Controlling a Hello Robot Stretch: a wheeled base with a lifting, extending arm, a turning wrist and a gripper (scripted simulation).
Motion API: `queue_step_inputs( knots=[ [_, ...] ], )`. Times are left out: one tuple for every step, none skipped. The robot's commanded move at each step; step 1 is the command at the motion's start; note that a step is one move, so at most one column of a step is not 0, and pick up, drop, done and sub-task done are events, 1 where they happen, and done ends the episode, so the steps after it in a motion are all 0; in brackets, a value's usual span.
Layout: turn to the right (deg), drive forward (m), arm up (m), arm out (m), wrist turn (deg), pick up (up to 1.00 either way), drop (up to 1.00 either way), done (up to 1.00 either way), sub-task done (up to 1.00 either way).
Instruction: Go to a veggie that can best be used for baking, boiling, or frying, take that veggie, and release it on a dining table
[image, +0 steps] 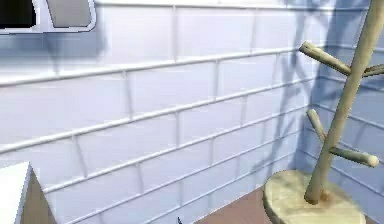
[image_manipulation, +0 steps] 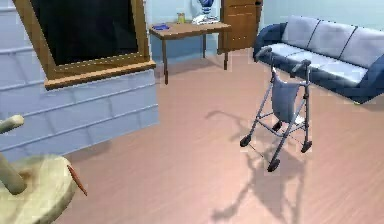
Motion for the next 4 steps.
queue_step_inputs(
  knots=[
    [45.0, 0.00, 0.00, 0.00, 0.0, 0.00, 0.00, 0.00, 0.00],
    [42.0, 0.00, 0.00, 0.00, 0.0, 0.00, 0.00, 0.00, 0.00],
    [0.0, 0.10, 0.00, 0.00, 0.0, 0.00, 0.00, 0.00, 0.00],
    [45.0, 0.00, 0.00, 0.00, 0.0, 0.00, 0.00, 0.00, 0.00]
  ],
)
